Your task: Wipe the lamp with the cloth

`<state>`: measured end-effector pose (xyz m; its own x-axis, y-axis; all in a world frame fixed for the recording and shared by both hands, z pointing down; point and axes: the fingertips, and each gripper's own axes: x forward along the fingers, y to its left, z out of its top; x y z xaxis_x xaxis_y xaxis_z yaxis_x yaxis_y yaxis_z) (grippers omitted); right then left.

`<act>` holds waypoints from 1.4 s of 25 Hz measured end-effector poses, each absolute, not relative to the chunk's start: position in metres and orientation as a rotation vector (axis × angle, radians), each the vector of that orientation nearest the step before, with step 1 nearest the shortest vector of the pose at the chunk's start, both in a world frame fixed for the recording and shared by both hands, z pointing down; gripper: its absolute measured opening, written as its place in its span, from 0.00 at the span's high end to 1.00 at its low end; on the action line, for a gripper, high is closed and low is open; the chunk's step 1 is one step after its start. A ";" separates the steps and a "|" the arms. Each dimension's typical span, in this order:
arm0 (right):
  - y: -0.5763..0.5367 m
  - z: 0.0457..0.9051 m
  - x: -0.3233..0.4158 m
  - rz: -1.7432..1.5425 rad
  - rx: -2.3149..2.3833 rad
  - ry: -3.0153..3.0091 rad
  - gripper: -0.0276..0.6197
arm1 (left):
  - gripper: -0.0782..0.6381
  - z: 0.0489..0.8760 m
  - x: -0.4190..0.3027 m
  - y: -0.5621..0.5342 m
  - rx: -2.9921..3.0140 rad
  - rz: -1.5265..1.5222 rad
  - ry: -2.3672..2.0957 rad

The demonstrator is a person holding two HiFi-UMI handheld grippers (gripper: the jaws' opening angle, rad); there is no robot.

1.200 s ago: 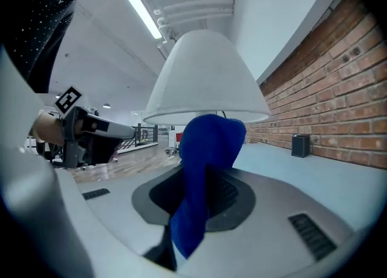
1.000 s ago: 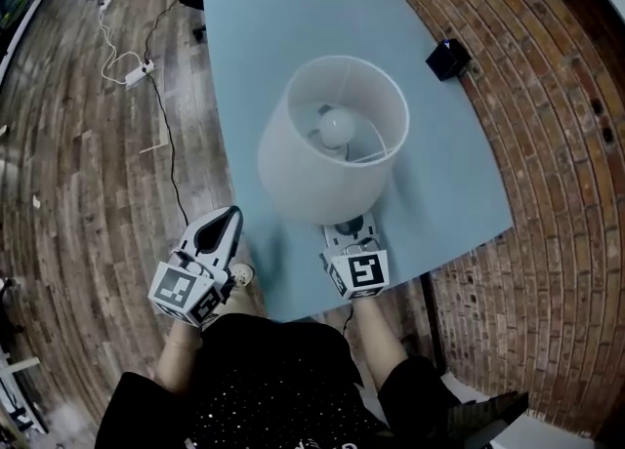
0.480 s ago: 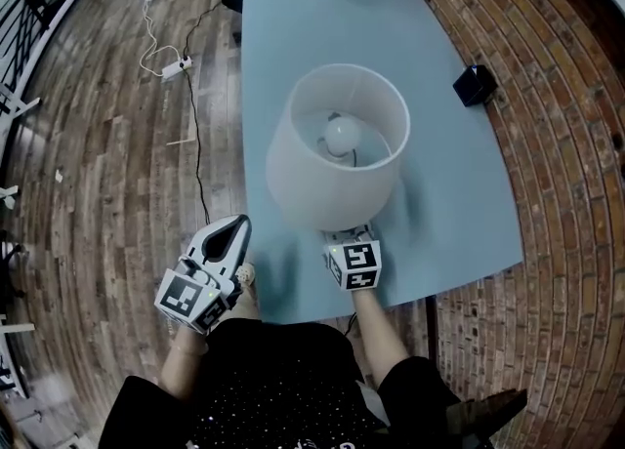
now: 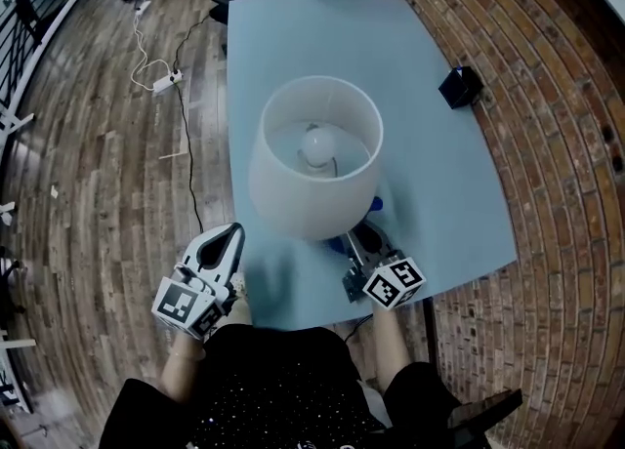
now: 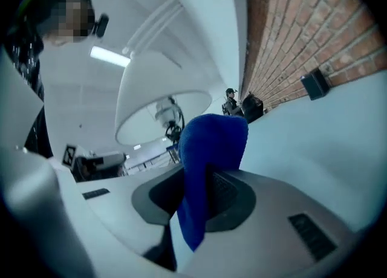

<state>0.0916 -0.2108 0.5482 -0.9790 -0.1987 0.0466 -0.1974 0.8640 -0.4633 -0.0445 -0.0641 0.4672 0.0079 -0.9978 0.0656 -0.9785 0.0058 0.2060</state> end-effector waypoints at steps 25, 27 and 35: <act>-0.274 0.573 -0.002 -1.859 0.322 2.676 0.84 | 0.88 0.480 -0.054 -0.096 2.040 -0.100 -2.086; -0.273 0.587 -0.002 -1.900 0.255 2.760 0.84 | 0.88 0.480 -0.053 -0.099 2.044 -0.100 -2.085; -0.293 0.610 0.018 -1.829 -0.136 3.019 0.84 | 0.88 0.471 -0.042 -0.096 2.090 -0.125 -2.081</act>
